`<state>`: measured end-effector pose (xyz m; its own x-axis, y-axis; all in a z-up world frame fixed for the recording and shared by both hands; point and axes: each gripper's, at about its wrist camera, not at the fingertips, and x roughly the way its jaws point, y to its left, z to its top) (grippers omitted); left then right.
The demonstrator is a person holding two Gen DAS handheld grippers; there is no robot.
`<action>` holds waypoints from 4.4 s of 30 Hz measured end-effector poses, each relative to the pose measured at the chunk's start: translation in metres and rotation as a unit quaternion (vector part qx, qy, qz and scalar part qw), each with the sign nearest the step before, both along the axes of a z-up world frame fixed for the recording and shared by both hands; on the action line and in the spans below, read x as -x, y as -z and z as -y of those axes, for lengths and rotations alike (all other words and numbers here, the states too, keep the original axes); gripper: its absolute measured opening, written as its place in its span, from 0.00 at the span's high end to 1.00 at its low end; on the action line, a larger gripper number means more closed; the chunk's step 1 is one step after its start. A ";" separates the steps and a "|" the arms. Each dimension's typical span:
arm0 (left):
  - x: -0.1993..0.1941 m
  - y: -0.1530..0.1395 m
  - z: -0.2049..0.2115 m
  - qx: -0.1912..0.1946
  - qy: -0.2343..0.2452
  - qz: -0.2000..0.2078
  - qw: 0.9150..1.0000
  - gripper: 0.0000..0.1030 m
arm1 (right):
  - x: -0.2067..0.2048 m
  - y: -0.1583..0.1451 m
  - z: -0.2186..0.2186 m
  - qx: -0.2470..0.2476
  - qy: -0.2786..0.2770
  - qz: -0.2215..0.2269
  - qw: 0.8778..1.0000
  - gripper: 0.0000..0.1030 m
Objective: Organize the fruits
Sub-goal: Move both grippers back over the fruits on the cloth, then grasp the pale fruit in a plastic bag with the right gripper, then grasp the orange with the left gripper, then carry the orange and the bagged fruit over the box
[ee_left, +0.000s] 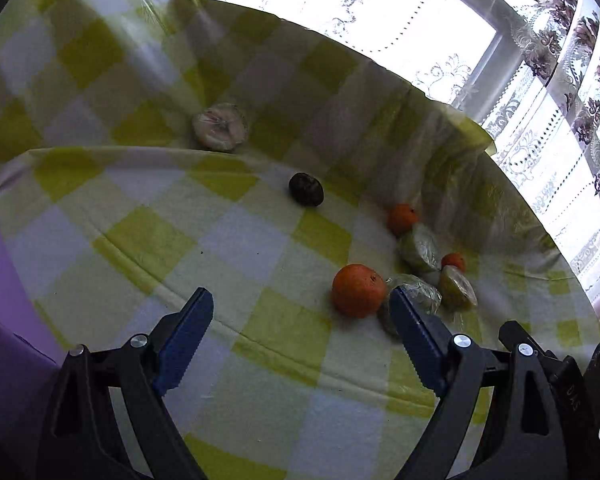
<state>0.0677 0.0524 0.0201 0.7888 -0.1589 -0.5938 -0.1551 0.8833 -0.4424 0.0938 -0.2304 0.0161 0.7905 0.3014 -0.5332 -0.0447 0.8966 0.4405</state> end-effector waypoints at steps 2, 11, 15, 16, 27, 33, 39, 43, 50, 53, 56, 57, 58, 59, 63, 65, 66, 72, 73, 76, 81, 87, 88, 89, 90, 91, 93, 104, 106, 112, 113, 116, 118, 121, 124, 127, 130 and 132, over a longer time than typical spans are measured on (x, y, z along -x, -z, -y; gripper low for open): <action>-0.003 0.003 -0.003 0.009 0.000 -0.010 1.000 0.16 | -0.011 0.000 -0.004 0.006 -0.014 -0.007 1.000 0.02; -0.010 0.001 0.011 -0.025 0.024 -0.015 0.999 0.16 | -0.067 0.011 -0.003 0.077 0.018 -0.081 0.994 0.16; -0.013 0.002 0.019 -0.045 0.038 -0.022 0.998 0.16 | -0.093 0.016 -0.024 0.155 -0.002 -0.113 0.981 0.20; -0.013 0.002 0.020 -0.048 0.042 -0.024 0.998 0.16 | -0.098 0.016 -0.030 0.170 -0.006 -0.113 0.979 0.20; -0.037 0.012 0.045 -0.096 0.099 -0.076 0.987 0.16 | -0.125 0.016 -0.045 0.180 -0.014 -0.112 0.977 0.40; -0.060 0.013 0.053 -0.124 0.102 -0.090 0.983 0.16 | -0.119 0.017 -0.015 0.073 -0.019 -0.096 0.992 0.40; -0.071 0.013 0.060 -0.148 0.105 -0.099 0.979 0.20 | -0.118 0.016 -0.004 0.047 -0.021 -0.093 0.994 0.40; -0.076 0.012 0.064 -0.160 0.104 -0.095 0.977 0.39 | -0.122 0.015 -0.002 0.036 -0.021 -0.090 0.995 0.40; -0.075 0.012 0.058 -0.131 0.114 -0.079 0.982 0.62 | -0.116 0.016 0.009 0.029 -0.021 -0.089 0.995 0.40; -0.073 0.011 0.052 -0.118 0.097 -0.076 0.985 0.62 | -0.114 0.015 0.013 0.025 -0.021 -0.088 0.996 0.40; -0.071 0.009 0.047 -0.108 0.083 -0.067 0.988 0.63 | -0.113 0.014 0.013 0.023 -0.019 -0.088 0.996 0.40; -0.070 0.008 0.045 -0.106 0.080 -0.064 0.989 0.63 | -0.113 0.014 0.012 0.023 -0.018 -0.088 0.996 0.40; -0.069 0.008 0.044 -0.104 0.077 -0.063 0.990 0.63 | -0.113 0.014 0.013 0.022 -0.019 -0.087 0.996 0.40; -0.068 0.007 0.043 -0.102 0.074 -0.061 0.990 0.63 | -0.112 0.013 0.013 0.021 -0.019 -0.087 0.996 0.40; -0.068 0.006 0.038 -0.094 0.060 -0.057 0.992 0.63 | -0.113 0.013 0.014 0.018 -0.016 -0.088 0.996 0.40; -0.067 0.006 0.037 -0.092 0.055 -0.057 0.993 0.63 | -0.113 0.012 0.015 0.018 -0.017 -0.088 0.996 0.40; -0.067 0.006 0.036 -0.091 0.052 -0.056 0.993 0.63 | -0.113 0.012 0.014 0.017 -0.017 -0.088 0.996 0.40; -0.058 0.004 0.021 -0.064 0.017 -0.045 0.997 0.63 | -0.109 0.010 0.018 0.009 -0.003 -0.076 0.997 0.40; -0.055 0.004 0.017 -0.054 0.010 -0.045 0.997 0.63 | -0.107 0.007 0.019 0.007 -0.002 -0.067 0.998 0.40; -0.045 0.006 0.003 -0.019 -0.008 -0.048 0.999 0.63 | -0.096 0.002 0.021 0.000 0.002 -0.043 0.999 0.40; -0.023 0.008 -0.007 0.001 -0.026 -0.045 0.999 0.63 | -0.060 -0.003 0.015 -0.029 0.008 -0.020 0.999 0.40; 0.011 0.004 -0.004 -0.014 -0.034 -0.029 0.999 0.63 | -0.017 -0.003 0.003 -0.052 0.024 -0.018 0.998 0.40; 0.017 0.004 -0.002 -0.018 -0.031 -0.027 0.999 0.63 | -0.010 -0.002 0.000 -0.049 0.026 -0.017 0.998 0.40; 0.023 0.003 0.000 -0.021 -0.028 -0.025 0.999 0.63 | -0.004 -0.002 -0.003 -0.044 0.026 -0.017 0.999 0.40; 0.028 0.003 0.001 -0.023 -0.027 -0.024 0.999 0.63 | 0.004 -0.002 -0.005 -0.040 0.025 -0.017 0.999 0.40; 0.034 0.002 0.003 -0.026 -0.027 -0.022 0.999 0.63 | 0.010 -0.002 -0.009 -0.036 0.025 -0.018 0.999 0.40; 0.048 0.001 0.004 -0.032 -0.029 -0.015 0.999 0.63 | 0.023 -0.002 -0.015 -0.024 0.025 -0.016 0.999 0.40; 0.097 0.000 0.000 -0.032 -0.021 -0.014 0.999 0.62 | 0.089 -0.003 -0.043 0.007 -0.016 -0.013 1.000 0.40; 0.106 0.000 0.003 -0.039 -0.015 -0.013 0.999 0.62 | 0.099 -0.004 -0.049 0.015 -0.028 -0.013 0.999 0.40; 0.135 -0.003 0.007 -0.052 -0.002 -0.004 0.999 0.62 | 0.130 -0.004 -0.064 0.036 -0.052 -0.012 0.998 0.40; 0.139 -0.004 0.007 -0.053 -0.001 -0.002 0.999 0.62 | 0.134 -0.004 -0.065 0.038 -0.054 -0.010 0.998 0.40; 0.154 -0.009 0.011 -0.074 -0.003 0.013 0.997 0.62 | 0.146 -0.005 -0.066 0.041 -0.050 -0.003 0.998 0.40; 0.166 -0.015 0.015 -0.095 -0.004 0.033 0.995 0.62 | 0.154 -0.007 -0.068 0.048 -0.046 0.006 0.998 0.40; 0.184 -0.029 0.020 -0.119 -0.008 0.064 0.991 0.62 | 0.169 -0.015 -0.073 0.059 -0.040 0.037 0.997 0.40; 0.202 -0.048 0.020 -0.139 -0.018 0.102 0.985 0.62 | 0.185 -0.027 -0.080 0.064 -0.035 0.075 0.994 0.40; 0.223 -0.072 0.017 -0.157 -0.036 0.141 0.977 0.62 | 0.203 -0.044 -0.088 0.069 -0.036 0.125 0.989 0.40; 0.247 -0.095 0.011 -0.177 -0.062 0.175 0.967 0.62 | 0.218 -0.060 -0.098 0.070 -0.042 0.165 0.983 0.40; 0.262 -0.107 0.004 -0.192 -0.086 0.190 0.959 0.62 | 0.227 -0.071 -0.106 0.063 -0.048 0.186 0.979 0.40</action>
